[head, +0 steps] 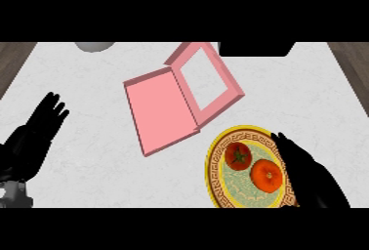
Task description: Pick the squash from the plate and place it in the cardboard box
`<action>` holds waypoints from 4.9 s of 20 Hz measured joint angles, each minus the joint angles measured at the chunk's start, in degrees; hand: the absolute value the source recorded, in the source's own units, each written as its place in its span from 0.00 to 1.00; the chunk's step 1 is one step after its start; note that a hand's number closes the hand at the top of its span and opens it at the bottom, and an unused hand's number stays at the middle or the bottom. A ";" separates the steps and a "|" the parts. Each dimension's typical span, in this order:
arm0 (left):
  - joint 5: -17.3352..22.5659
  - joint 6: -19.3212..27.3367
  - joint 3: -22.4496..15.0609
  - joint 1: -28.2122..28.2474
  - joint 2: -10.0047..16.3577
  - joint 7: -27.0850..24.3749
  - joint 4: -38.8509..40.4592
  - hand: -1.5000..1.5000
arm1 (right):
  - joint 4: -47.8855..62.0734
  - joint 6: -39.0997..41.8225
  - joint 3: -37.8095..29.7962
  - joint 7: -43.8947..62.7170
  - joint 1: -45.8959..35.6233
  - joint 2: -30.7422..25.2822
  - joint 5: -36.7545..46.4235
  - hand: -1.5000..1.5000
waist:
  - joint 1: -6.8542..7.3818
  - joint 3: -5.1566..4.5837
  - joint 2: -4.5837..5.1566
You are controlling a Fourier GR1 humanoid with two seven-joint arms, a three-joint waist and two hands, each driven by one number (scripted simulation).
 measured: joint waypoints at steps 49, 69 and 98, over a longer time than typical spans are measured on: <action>-7.21 -7.74 8.02 -0.19 -7.56 2.81 -1.07 0.50 | 20.98 3.91 -7.05 -16.20 0.54 13.32 18.12 1.00 | -0.02 -0.03 -0.03; -8.64 -10.59 2.86 -5.86 -10.10 3.52 0.03 0.50 | 35.77 -2.64 7.17 2.70 -28.51 24.97 20.38 1.00 | 10.36 -0.22 1.73; -10.13 -9.50 2.42 -9.91 -10.43 4.36 4.26 0.50 | 62.95 -10.21 2.21 14.84 -78.12 24.73 23.94 1.00 | 9.81 -0.49 0.83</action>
